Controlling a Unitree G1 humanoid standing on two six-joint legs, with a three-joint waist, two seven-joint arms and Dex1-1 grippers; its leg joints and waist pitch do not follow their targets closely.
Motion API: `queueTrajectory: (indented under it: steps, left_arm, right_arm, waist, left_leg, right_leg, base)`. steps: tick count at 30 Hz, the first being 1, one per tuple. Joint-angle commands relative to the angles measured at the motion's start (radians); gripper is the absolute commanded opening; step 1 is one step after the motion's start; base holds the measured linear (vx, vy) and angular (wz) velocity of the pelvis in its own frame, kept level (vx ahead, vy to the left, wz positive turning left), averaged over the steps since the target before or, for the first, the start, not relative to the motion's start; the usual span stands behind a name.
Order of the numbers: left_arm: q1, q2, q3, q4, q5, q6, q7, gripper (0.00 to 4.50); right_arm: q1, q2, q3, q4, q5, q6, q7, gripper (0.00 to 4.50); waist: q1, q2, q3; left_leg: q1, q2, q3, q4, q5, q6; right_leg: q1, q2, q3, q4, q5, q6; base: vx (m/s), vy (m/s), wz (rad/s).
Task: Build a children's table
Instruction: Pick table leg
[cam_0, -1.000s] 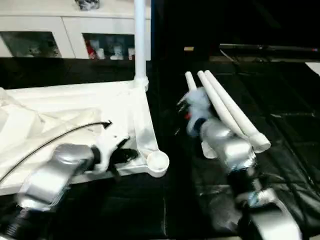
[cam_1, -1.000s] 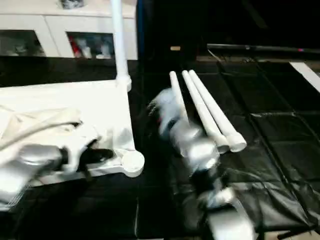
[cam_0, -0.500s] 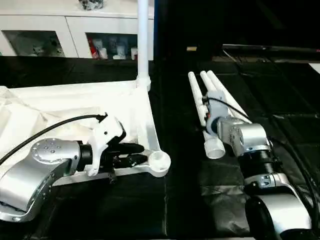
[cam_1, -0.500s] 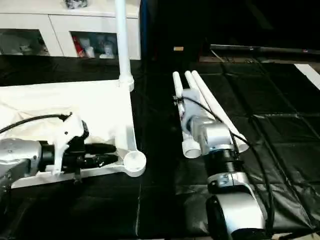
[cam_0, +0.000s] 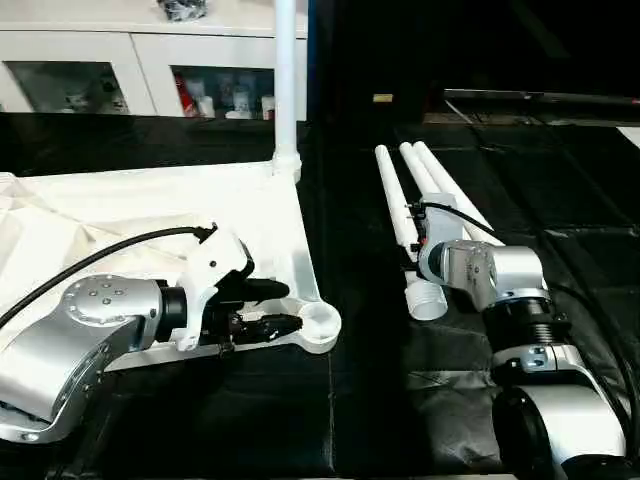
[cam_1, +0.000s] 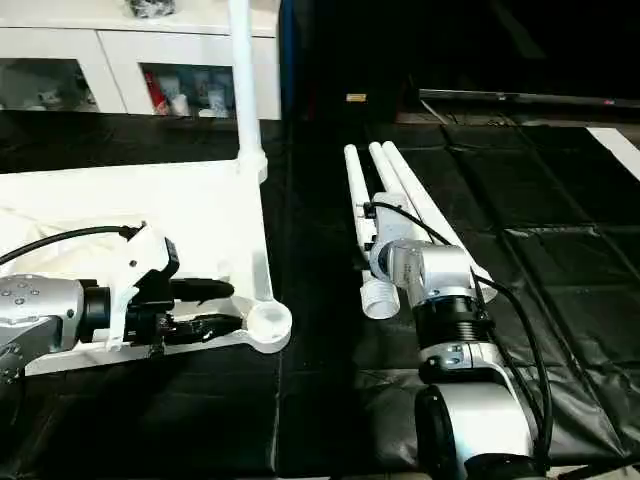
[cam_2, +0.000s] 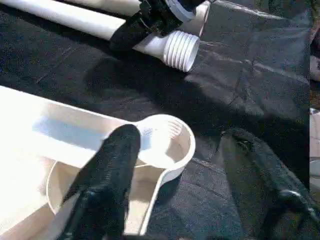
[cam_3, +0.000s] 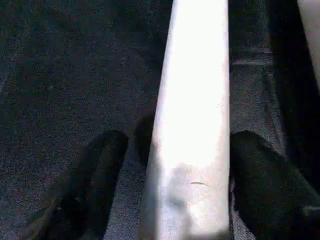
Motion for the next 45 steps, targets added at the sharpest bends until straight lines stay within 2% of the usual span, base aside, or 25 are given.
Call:
queueTrajectory:
  steps: [1,5,6,10,11,12,13,17,22,23,24,26,28,29,30,32,33,35,36,38,40,41,42,43,45]
  left_arm:
    - [-0.012,0.013,-0.006,-0.015,-0.012,0.005,0.006,3.27]
    - [-0.013,0.016,-0.007,-0.011,-0.011,0.000,0.009,3.48]
    - [-0.013,0.016,-0.008,-0.010,-0.011,-0.002,0.010,3.65]
    - [-0.014,0.015,-0.007,-0.009,-0.012,-0.006,0.013,3.95]
    - [-0.015,0.011,-0.004,-0.008,-0.013,-0.012,0.015,3.95]
    - [-0.021,-0.002,0.004,-0.006,-0.021,-0.016,0.020,4.18]
    - [-0.028,-0.015,0.012,-0.005,-0.032,-0.015,0.024,4.25]
    - [-0.045,-0.039,0.021,-0.001,-0.053,-0.015,0.029,4.48]
    - [-0.066,-0.082,0.022,0.037,-0.042,-0.029,0.072,4.50]
    - [-0.083,-0.117,0.029,0.062,-0.033,-0.038,0.111,4.50]
    - [-0.112,-0.168,0.038,0.105,-0.015,-0.056,0.176,4.50]
    - [-0.133,-0.206,0.039,0.138,0.005,-0.075,0.223,4.50]
    - [-0.150,-0.238,0.035,0.168,0.028,-0.098,0.263,4.50]
    - [-0.160,-0.258,0.033,0.185,0.040,-0.112,0.284,4.50]
    - [-0.192,-0.311,0.038,0.224,0.051,-0.134,0.337,4.50]
    - [-0.213,-0.342,0.049,0.246,0.051,-0.140,0.370,4.50]
    - [-0.258,-0.405,0.086,0.287,0.035,-0.132,0.436,4.50]
    - [-0.313,-0.478,0.138,0.331,-0.004,-0.117,0.501,4.50]
    - [-0.337,-0.511,0.162,0.349,-0.031,-0.106,0.522,4.50]
    - [-0.350,-0.531,0.174,0.360,-0.047,-0.102,0.533,4.50]
    - [-0.378,-0.575,0.203,0.384,-0.087,-0.103,0.549,4.50]
    - [-0.420,-0.630,0.252,0.413,-0.151,-0.109,0.573,4.50]
    - [-0.420,-0.630,0.252,0.413,-0.151,-0.109,0.573,4.50]
    - [-0.454,-0.671,0.293,0.431,-0.194,-0.108,0.591,4.50]
    - [-0.473,-0.688,0.312,0.435,-0.225,-0.099,0.587,4.50]
  right_arm:
    - [-0.002,-0.008,-0.001,0.018,0.006,0.023,0.006,3.13]
    - [0.000,-0.006,0.003,0.013,0.020,0.029,0.026,2.84]
    - [0.000,-0.006,0.002,0.013,0.024,0.029,0.028,2.64]
    - [-0.001,-0.001,-0.010,0.014,0.033,0.028,0.029,2.31]
    - [-0.001,0.002,-0.020,0.011,0.041,0.023,0.029,2.31]
    - [-0.002,0.005,-0.033,0.009,0.051,0.018,0.033,2.11]
    - [-0.002,0.006,-0.042,0.008,0.059,0.014,0.036,2.04]
    - [0.000,0.004,-0.053,0.004,0.074,0.015,0.050,1.87]
    - [0.012,0.008,-0.078,-0.012,0.108,0.003,0.068,1.85]
    - [0.019,0.018,-0.101,-0.040,0.135,-0.038,0.084,1.85]
    - [0.030,0.037,-0.146,-0.082,0.175,-0.118,0.103,1.85]
    - [0.037,0.044,-0.165,-0.112,0.197,-0.165,0.121,1.85]
    - [0.035,0.048,-0.180,-0.128,0.220,-0.168,0.132,1.84]
    - [0.034,0.051,-0.188,-0.140,0.238,-0.170,0.148,1.84]
    - [0.050,0.059,-0.187,-0.186,0.280,-0.212,0.229,1.84]
    - [0.061,0.064,-0.184,-0.213,0.302,-0.215,0.263,1.84]
    - [0.079,0.079,-0.191,-0.271,0.355,-0.201,0.319,1.84]
    - [0.106,0.097,-0.197,-0.356,0.435,-0.178,0.388,1.84]
    - [0.121,0.099,-0.191,-0.396,0.469,-0.162,0.422,1.84]
    - [0.131,0.097,-0.183,-0.418,0.488,-0.155,0.439,1.84]
    - [0.153,0.095,-0.166,-0.452,0.510,-0.165,0.483,1.84]
    - [0.176,0.094,-0.146,-0.493,0.538,-0.161,0.526,1.84]
    - [0.176,0.094,-0.146,-0.493,0.538,-0.161,0.526,1.84]
    - [0.194,0.094,-0.134,-0.528,0.561,-0.150,0.551,1.84]
    - [0.205,0.091,-0.123,-0.553,0.571,-0.142,0.562,1.84]
  waist:
    - [0.001,0.012,-0.068]
    - [0.001,0.011,-0.069]
    - [0.001,0.011,-0.069]
    - [0.002,0.012,-0.070]
    - [0.002,0.012,-0.070]
    - [0.003,0.017,-0.072]
    - [0.003,0.016,-0.072]
    - [0.004,0.017,-0.075]
    - [0.006,0.017,-0.079]
    - [0.007,0.017,-0.080]
    - [0.011,0.017,-0.079]
    - [0.015,0.016,-0.082]
    - [0.014,0.012,-0.079]
    - [0.016,0.012,-0.082]
    - [0.016,0.006,-0.082]
    - [0.021,0.004,-0.083]
    - [0.020,-0.002,-0.083]
    - [0.027,0.001,-0.086]
    - [0.031,-0.001,-0.088]
    - [0.034,-0.003,-0.091]
    - [0.034,-0.002,-0.088]
    - [0.034,-0.002,-0.088]
    - [0.039,-0.002,-0.090]
    - [0.040,0.000,-0.091]
    - [0.043,-0.002,-0.089]
  left_leg:
    - [0.009,0.061,-0.028,-0.072,-0.177,-0.050]
    - [0.009,0.060,-0.027,-0.071,-0.174,-0.047]
    - [0.008,0.060,-0.027,-0.070,-0.174,-0.046]
    - [0.009,0.060,-0.027,-0.069,-0.180,-0.048]
    - [0.010,0.060,-0.027,-0.070,-0.184,-0.049]
    - [0.011,0.060,-0.028,-0.069,-0.189,-0.051]
    - [0.010,0.060,-0.028,-0.069,-0.191,-0.054]
    - [0.008,0.059,-0.029,-0.067,-0.190,-0.055]
    - [0.007,0.058,-0.028,-0.065,-0.179,-0.051]
    - [0.008,0.059,-0.027,-0.064,-0.175,-0.050]
    - [0.011,0.059,-0.024,-0.062,-0.179,-0.046]
    - [0.008,0.062,-0.029,-0.065,-0.174,-0.039]
    - [0.006,0.060,-0.028,-0.065,-0.169,-0.032]
    - [0.006,0.060,-0.027,-0.063,-0.155,-0.026]
    - [0.003,0.057,-0.024,-0.062,-0.147,-0.013]
    - [-0.002,0.058,-0.025,-0.060,-0.121,0.005]
    - [-0.001,0.060,-0.024,-0.060,-0.115,0.012]
    - [0.000,0.061,-0.025,-0.056,-0.101,0.028]
    - [-0.004,0.059,-0.023,-0.054,-0.087,0.042]
    - [-0.009,0.061,-0.027,-0.052,-0.053,0.056]
    - [-0.007,0.058,-0.022,-0.050,-0.061,0.059]
    - [-0.014,0.053,-0.020,-0.048,-0.055,0.064]
    - [-0.014,0.052,-0.020,-0.046,-0.052,0.067]
    - [-0.014,0.057,-0.024,-0.046,-0.046,0.071]
    - [-0.015,0.059,-0.027,-0.047,-0.055,0.071]
  right_leg:
    - [0.049,-0.103,0.082,-0.068,-0.260,-0.125]
    - [0.050,-0.104,0.082,-0.069,-0.262,-0.127]
    - [0.050,-0.104,0.082,-0.069,-0.262,-0.127]
    - [0.049,-0.104,0.082,-0.070,-0.283,-0.124]
    - [0.049,-0.104,0.082,-0.071,-0.290,-0.122]
    - [0.049,-0.104,0.081,-0.071,-0.291,-0.121]
    - [0.049,-0.104,0.082,-0.071,-0.284,-0.123]
    - [0.051,-0.103,0.080,-0.068,-0.262,-0.134]
    - [0.053,-0.102,0.080,-0.068,-0.261,-0.128]
    - [0.053,-0.102,0.080,-0.068,-0.251,-0.126]
    - [0.051,-0.103,0.082,-0.072,-0.253,-0.121]
    - [0.054,-0.104,0.078,-0.070,-0.256,-0.115]
    - [0.054,-0.102,0.078,-0.073,-0.253,-0.109]
    - [0.056,-0.103,0.079,-0.070,-0.240,-0.109]
    - [0.057,-0.101,0.079,-0.072,-0.235,-0.105]
    - [0.061,-0.103,0.078,-0.071,-0.223,-0.104]
    - [0.059,-0.102,0.078,-0.070,-0.219,-0.107]
    - [0.060,-0.106,0.078,-0.071,-0.200,-0.114]
    - [0.062,-0.106,0.076,-0.070,-0.180,-0.120]
    - [0.061,-0.107,0.074,-0.064,-0.149,-0.131]
    - [0.055,-0.105,0.074,-0.070,-0.173,-0.127]
    - [0.057,-0.103,0.072,-0.074,-0.192,-0.118]
    - [0.059,-0.105,0.071,-0.078,-0.196,-0.111]
    - [0.057,-0.104,0.070,-0.073,-0.181,-0.118]
    - [0.057,-0.105,0.067,-0.075,-0.192,-0.115]
  base:
    - [0.000,0.000,0.00]
    - [0.000,0.000,0.00]
    - [0.000,0.000,0.00]
    - [0.000,0.000,0.00]
    - [0.000,0.000,0.00]
    - [0.000,0.000,0.00]
    - [0.000,0.000,0.00]
    - [0.000,0.000,0.00]
    - [0.000,0.000,0.00]
    - [0.000,0.000,0.00]
    - [0.000,0.000,0.00]
    - [0.000,0.000,0.00]
    - [0.000,0.000,0.00]
    - [0.000,0.000,0.00]
    - [0.000,0.000,0.00]
    - [0.000,0.000,0.00]
    - [0.000,0.000,0.00]
    - [0.000,0.000,0.00]
    - [0.000,0.000,0.00]
    - [0.000,0.000,0.00]
    - [0.000,0.000,0.00]
    - [0.000,0.000,0.00]
    - [0.000,0.000,0.00]
    - [0.000,0.000,0.00]
    - [0.000,0.000,0.00]
